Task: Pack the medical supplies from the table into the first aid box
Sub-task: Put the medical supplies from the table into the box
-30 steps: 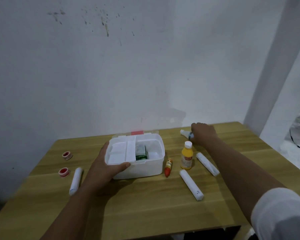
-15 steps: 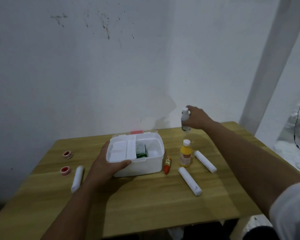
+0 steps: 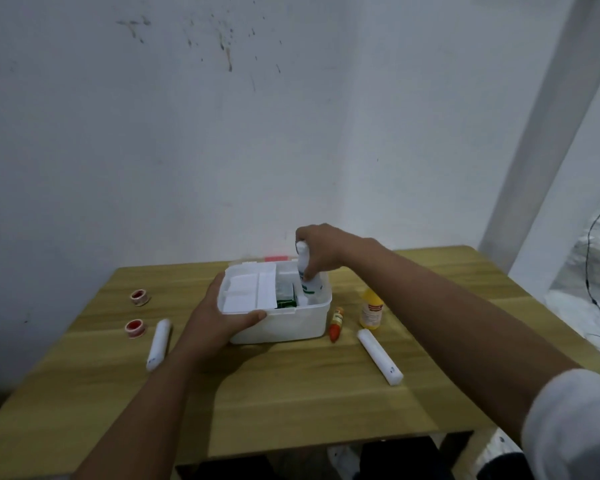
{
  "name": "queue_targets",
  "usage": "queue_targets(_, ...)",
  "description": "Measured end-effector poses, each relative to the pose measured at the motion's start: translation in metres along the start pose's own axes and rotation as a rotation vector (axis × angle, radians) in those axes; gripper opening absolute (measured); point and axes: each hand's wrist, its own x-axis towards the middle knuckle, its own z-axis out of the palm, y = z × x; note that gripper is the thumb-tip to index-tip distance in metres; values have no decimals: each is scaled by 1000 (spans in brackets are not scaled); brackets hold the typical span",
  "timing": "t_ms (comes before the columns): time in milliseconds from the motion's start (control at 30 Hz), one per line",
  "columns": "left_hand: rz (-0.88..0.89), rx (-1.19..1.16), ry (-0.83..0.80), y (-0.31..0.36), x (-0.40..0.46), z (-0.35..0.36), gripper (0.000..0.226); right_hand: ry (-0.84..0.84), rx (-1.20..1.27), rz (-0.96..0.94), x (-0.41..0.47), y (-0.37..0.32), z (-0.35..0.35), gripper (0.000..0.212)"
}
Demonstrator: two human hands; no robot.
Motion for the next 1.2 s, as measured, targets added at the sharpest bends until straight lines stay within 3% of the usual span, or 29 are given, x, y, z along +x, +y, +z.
queue_targets(233, -9, -30, 17, 3, -2, 2, 100, -19, -136, 59, 10, 2, 33, 53)
queue_targets(433, -13, -28, 12, 3, -3, 4, 103, 21, 4, 44, -1, 4, 11, 65)
queue_targets(600, 1, -35, 8, 4, -5, 3, 99, 83, 68, 108, -22, 15, -23, 26)
queue_targets(700, -7, -43, 11, 10, -7, 4, 89, -68, -17, 229, -42, 20, -38, 27)
queue_targets(800, -11, -40, 10, 15, -9, 4, 78, -313, -107, 365, -60, 29, -39, 49)
queue_targets(867, -5, -32, 5, 17, -9, 4, 78, -355, -87, 396, -67, 40, -30, 58)
queue_targets(1000, 19, -24, 8, 15, -9, 4, 87, -298, 115, 424, -76, 55, -6, 54)
queue_targets(1200, 10, -25, 0, 18, -10, 5, 77, -171, 218, 420, -78, 64, -4, 29)
